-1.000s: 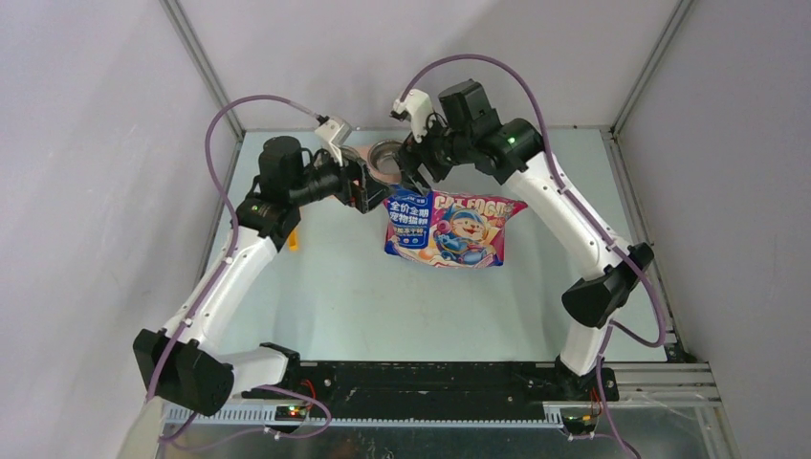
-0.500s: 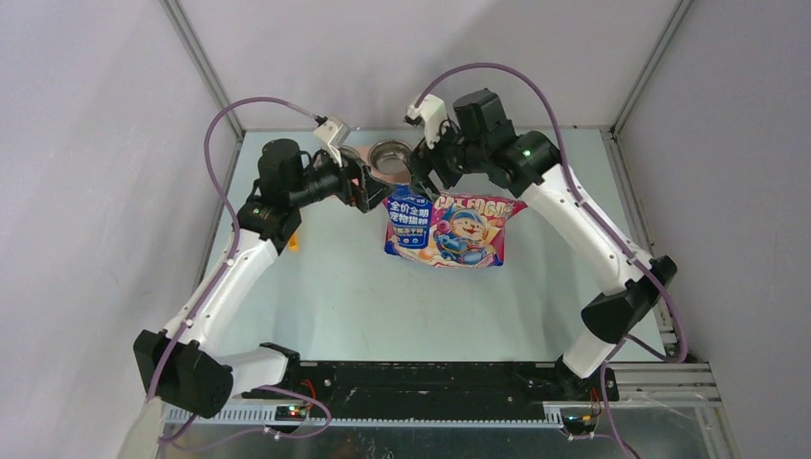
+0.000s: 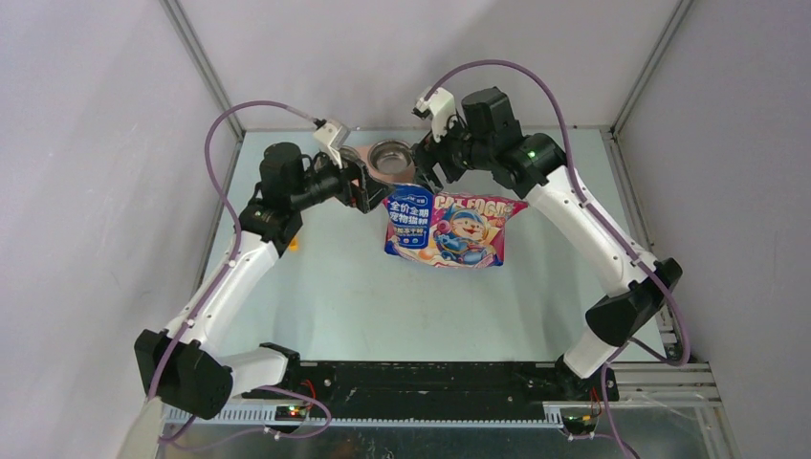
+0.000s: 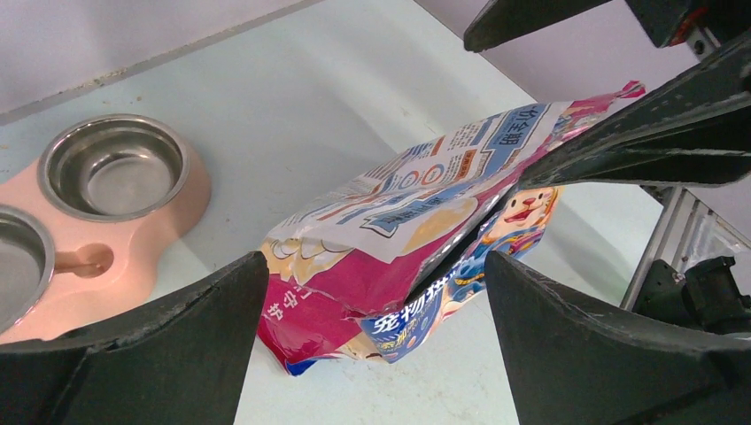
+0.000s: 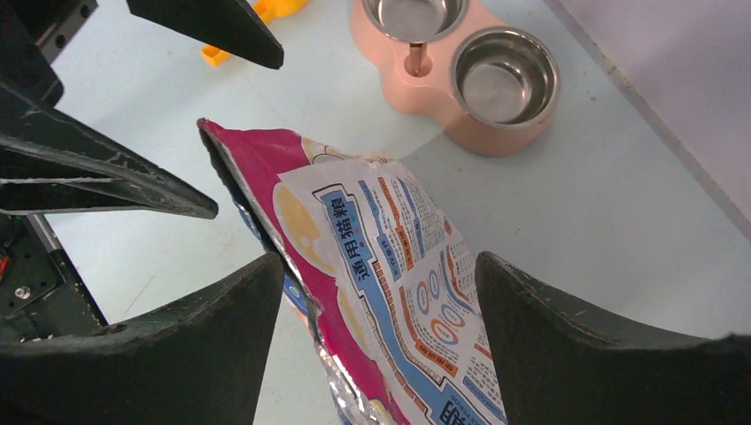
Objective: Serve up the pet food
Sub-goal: Open the pet food bag at the center of the board.
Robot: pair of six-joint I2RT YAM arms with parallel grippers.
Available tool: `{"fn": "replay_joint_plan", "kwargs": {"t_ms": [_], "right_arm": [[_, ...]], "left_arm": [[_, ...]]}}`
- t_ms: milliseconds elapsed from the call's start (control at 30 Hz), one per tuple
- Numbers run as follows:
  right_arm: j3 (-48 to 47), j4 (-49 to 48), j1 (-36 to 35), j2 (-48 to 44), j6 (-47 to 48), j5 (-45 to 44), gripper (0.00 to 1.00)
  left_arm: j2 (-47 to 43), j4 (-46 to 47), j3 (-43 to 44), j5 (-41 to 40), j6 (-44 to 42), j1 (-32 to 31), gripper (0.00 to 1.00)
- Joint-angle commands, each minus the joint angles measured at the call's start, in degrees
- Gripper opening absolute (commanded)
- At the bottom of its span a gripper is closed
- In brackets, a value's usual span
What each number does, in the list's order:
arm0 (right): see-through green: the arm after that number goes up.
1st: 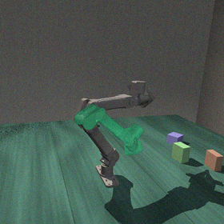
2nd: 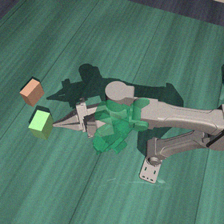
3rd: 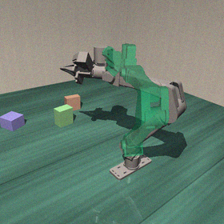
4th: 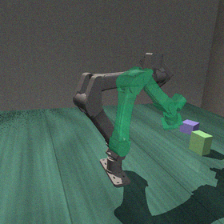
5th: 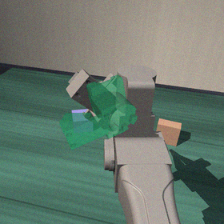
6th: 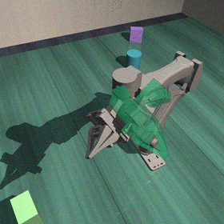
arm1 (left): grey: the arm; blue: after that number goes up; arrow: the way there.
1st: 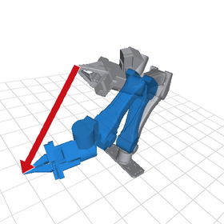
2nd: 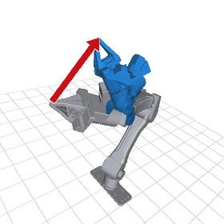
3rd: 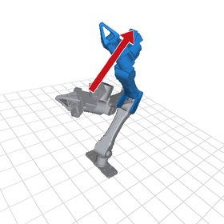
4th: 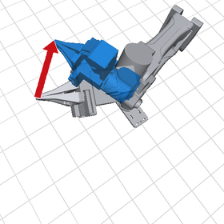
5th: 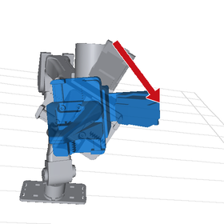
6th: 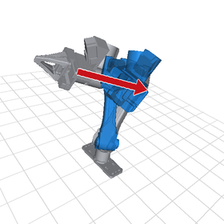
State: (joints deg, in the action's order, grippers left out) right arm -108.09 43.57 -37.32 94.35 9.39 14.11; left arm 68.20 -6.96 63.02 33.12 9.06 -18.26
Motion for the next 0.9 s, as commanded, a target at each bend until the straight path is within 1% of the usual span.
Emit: {"fn": "replay_joint_plan", "kwargs": {"t_ms": [0, 433, 567, 867], "right_arm": [[0.1, -2.2, -0.1, 1.4, -1.0, -0.6, 0.82], [-0.4, 0.0, -1.2, 2.9, 0.5, 2.3, 0.82], [-1.3, 2.1, -1.6, 3.8, 2.2, 2.9, 0.82], [-1.7, 2.6, -3.1, 5.3, 5.0, -5.0, 0.82]], "left_arm": [[-1.4, 2.5, 0.0, -1.1, 0.6, -0.5, 1.0], [-1.4, 2.5, 0.1, -3.1, 1.3, -0.4, 1.0], [-1.0, 2.5, 0.1, -3.2, 1.7, -0.4, 1.0], [0.6, 3.8, -0.6, -1.8, 3.0, -0.4, 1.0]]}}
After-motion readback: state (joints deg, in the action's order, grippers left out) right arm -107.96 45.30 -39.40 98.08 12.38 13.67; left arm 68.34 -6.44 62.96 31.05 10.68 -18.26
